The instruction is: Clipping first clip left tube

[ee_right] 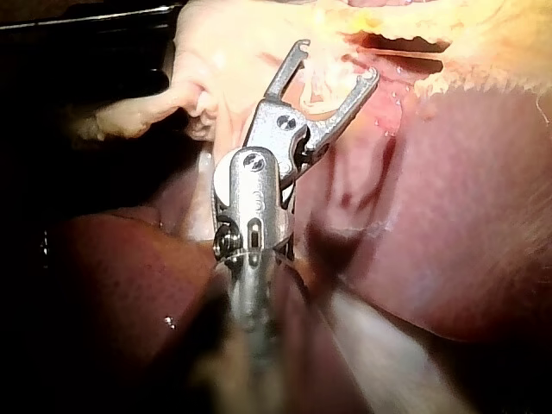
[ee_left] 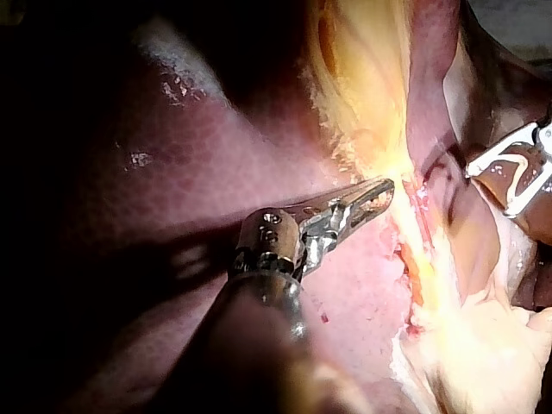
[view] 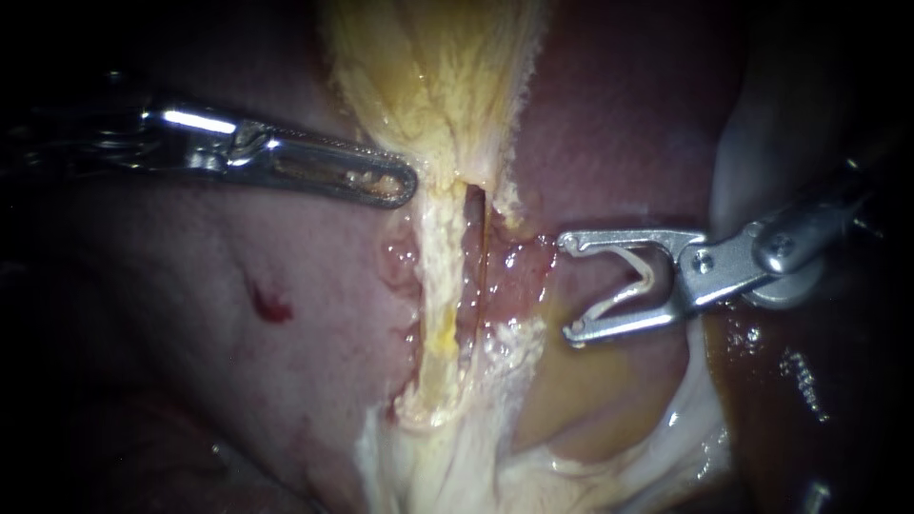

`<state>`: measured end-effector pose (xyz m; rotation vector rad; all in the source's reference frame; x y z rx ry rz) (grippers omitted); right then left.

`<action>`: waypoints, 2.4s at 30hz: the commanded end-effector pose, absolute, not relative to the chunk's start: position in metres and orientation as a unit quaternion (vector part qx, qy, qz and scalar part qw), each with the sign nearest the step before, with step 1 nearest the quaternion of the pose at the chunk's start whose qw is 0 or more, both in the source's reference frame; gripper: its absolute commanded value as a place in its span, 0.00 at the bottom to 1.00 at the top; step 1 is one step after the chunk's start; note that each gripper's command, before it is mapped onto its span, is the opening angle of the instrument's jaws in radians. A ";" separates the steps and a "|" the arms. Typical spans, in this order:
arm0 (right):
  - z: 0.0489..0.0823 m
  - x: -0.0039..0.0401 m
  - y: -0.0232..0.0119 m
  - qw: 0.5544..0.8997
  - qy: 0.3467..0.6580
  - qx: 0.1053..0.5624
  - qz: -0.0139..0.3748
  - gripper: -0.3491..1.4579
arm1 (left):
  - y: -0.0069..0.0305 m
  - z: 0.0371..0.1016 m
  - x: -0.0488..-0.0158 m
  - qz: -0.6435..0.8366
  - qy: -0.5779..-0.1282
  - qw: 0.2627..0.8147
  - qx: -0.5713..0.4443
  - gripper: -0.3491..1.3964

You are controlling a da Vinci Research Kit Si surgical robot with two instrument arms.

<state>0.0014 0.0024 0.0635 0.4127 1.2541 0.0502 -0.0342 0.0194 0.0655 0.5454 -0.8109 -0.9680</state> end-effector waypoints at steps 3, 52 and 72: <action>0.0635 0.0014 0.0024 0.790 0.583 0.192 0.023 0.47 | 0.0194 0.0653 -0.0340 -0.446 -0.375 0.773 0.253 0.00; 0.0656 0.0098 -0.0016 0.779 0.577 0.242 0.043 0.47 | 0.0214 0.0576 -0.0305 -0.458 -0.382 0.763 0.251 0.00; 0.0688 0.0118 -0.0022 0.775 0.565 0.273 0.077 0.47 | 0.0215 0.0576 -0.0306 -0.458 -0.382 0.763 0.251 0.00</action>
